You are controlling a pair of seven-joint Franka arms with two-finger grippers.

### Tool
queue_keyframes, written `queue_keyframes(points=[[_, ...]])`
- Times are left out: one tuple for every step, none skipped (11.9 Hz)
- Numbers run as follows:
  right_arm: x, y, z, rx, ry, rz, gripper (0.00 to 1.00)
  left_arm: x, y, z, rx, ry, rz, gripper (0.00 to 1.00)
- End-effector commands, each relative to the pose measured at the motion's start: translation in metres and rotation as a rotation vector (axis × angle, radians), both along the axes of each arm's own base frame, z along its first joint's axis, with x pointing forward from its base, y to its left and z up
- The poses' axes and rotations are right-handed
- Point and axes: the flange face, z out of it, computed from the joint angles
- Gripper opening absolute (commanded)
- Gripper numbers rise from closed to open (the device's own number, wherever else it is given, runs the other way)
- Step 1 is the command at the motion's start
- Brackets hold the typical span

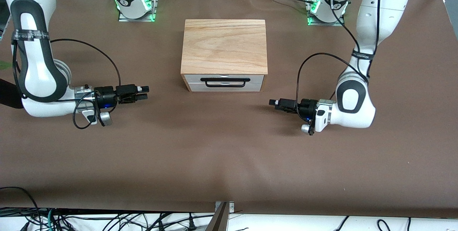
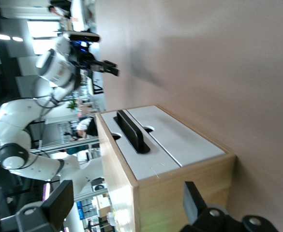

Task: Pull top drawer with both arms simultaneously
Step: 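Move both grippers inward toward the black drawer handle ends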

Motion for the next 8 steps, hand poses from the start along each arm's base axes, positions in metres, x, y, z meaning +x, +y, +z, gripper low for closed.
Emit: queue_keyframes(points=[[-0.010,0.017,-0.018,0.096,-0.026,-0.017,1.00,-0.030,-0.026,-0.018,-0.116,-0.072,0.021,1.00],[-0.013,0.024,-0.022,0.124,-0.056,-0.023,1.00,-0.044,-0.040,-0.022,-0.164,-0.075,0.045,1.00],[-0.018,0.030,-0.033,0.165,-0.066,-0.043,1.00,-0.056,-0.052,-0.026,-0.216,-0.098,0.073,1.00],[-0.022,0.037,-0.042,0.201,-0.071,-0.061,1.00,-0.069,-0.063,-0.031,-0.262,-0.132,0.100,1.00],[-0.025,0.044,-0.045,0.222,-0.073,-0.071,1.00,-0.081,-0.076,-0.035,-0.294,-0.156,0.108,1.00],[-0.026,0.052,-0.048,0.232,-0.074,-0.085,1.00,-0.087,-0.081,-0.032,-0.303,-0.163,0.103,1.00],[-0.029,0.058,-0.052,0.230,-0.078,-0.099,1.00,-0.092,-0.083,-0.030,-0.299,-0.161,0.100,1.00],[-0.033,0.067,-0.057,0.242,-0.094,-0.102,1.00,-0.099,-0.086,-0.026,-0.285,-0.163,0.099,1.00]])
